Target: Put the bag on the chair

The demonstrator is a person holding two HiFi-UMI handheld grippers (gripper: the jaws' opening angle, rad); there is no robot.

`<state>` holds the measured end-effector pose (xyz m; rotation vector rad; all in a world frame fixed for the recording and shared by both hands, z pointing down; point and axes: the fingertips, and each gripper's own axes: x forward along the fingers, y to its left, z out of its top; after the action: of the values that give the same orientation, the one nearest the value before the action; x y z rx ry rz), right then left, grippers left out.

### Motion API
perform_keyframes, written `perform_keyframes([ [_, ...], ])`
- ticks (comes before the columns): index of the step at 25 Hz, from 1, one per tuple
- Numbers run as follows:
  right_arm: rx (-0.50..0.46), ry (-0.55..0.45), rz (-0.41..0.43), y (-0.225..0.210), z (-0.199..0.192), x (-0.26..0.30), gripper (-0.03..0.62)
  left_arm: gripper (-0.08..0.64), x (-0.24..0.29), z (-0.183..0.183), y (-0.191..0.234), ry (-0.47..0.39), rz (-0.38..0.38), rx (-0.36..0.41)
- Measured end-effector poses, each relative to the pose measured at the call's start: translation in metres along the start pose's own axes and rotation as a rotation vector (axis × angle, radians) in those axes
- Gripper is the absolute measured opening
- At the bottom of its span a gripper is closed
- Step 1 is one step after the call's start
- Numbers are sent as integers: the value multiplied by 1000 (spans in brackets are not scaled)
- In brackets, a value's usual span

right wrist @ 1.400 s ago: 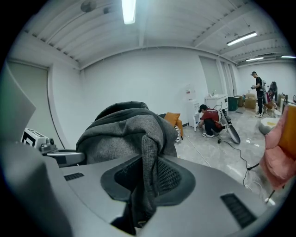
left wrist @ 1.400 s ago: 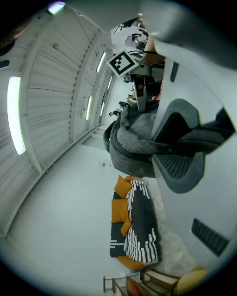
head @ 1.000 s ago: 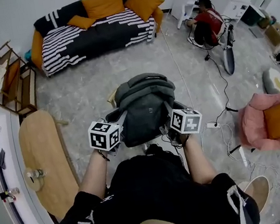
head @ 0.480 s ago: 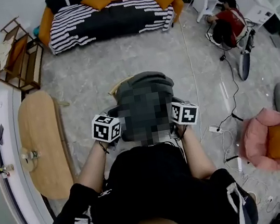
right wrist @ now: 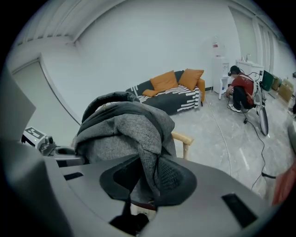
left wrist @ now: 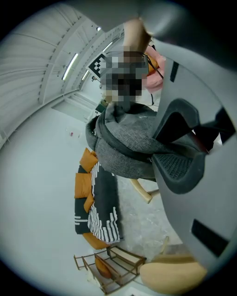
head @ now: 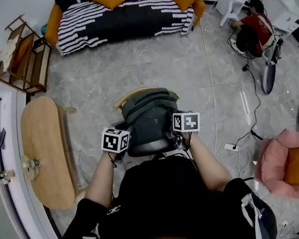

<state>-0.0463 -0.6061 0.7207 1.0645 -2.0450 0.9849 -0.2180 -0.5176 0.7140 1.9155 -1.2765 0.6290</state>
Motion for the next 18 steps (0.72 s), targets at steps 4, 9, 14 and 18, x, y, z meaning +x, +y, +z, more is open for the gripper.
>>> perform_keyframes([
  [4,-68,72,3,-13,-10,30,114,89,33,-17,18,52,30,-86],
  [9,-145,39,64,-9,5,47,116,97,45,-7,40,-5,75,-169],
  [14,-195,42,86,-8,17,60,138,118,49,2,54,-32,150,-206],
  [18,-243,28,52,-9,18,58,198,124,44,2,54,-70,181,-201],
])
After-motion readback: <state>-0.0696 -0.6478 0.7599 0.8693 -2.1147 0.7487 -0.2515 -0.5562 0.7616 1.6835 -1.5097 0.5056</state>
